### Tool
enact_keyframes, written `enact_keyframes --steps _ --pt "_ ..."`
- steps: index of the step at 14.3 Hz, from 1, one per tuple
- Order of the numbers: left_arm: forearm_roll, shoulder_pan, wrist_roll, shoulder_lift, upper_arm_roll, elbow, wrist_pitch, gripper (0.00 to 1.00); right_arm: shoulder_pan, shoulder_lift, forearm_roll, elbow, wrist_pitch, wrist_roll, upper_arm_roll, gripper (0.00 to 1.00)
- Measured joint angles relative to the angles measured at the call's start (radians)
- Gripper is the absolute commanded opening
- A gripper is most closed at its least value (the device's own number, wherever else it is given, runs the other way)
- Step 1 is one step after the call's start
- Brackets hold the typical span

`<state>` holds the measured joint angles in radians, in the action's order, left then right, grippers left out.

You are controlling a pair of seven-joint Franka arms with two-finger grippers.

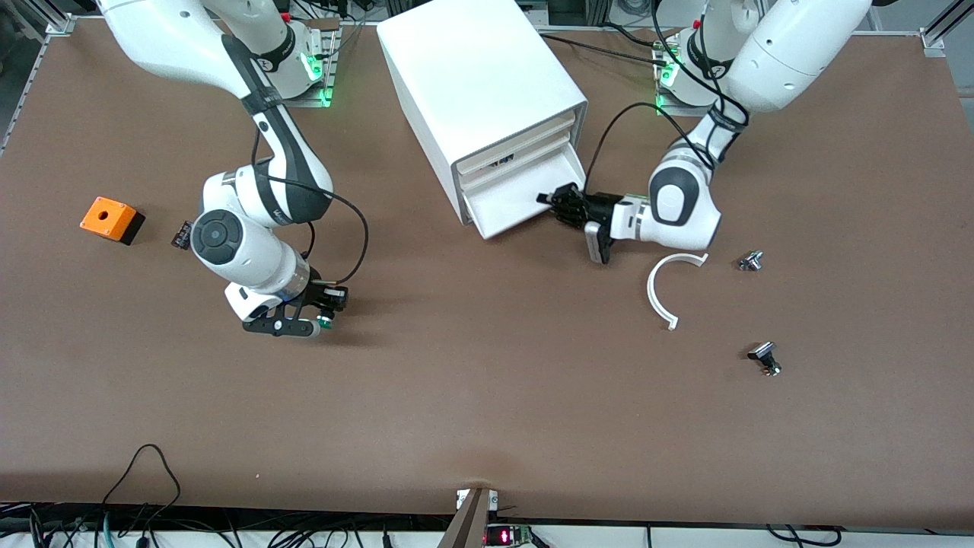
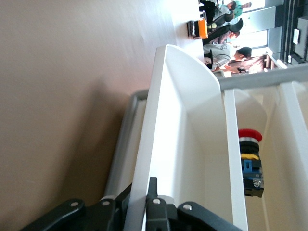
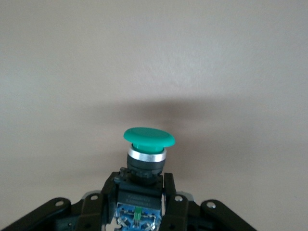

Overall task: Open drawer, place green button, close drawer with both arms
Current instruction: 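Pull the drawer open with the left gripper while the right gripper lifts the button, then carry the green button over the open drawer with the right gripper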

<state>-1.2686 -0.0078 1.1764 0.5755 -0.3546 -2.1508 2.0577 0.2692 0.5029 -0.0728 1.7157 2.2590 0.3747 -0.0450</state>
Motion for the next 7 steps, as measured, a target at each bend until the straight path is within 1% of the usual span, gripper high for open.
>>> enact_keyframes --steps 3,6,7 --pt "0.057 0.009 -0.039 0.015 0.048 0.076 -0.022 0.0 0.001 -0.012 -0.001 -0.123 -0.113 0.048 0.0 0.0" --pt "0.067 0.01 -0.053 0.031 0.08 0.124 -0.028 0.0 0.021 -0.014 -0.001 -0.227 -0.193 0.141 -0.004 0.0" --pt "0.068 0.01 -0.055 0.034 0.088 0.134 -0.031 0.12 0.038 -0.013 -0.001 -0.249 -0.205 0.185 -0.005 0.0"
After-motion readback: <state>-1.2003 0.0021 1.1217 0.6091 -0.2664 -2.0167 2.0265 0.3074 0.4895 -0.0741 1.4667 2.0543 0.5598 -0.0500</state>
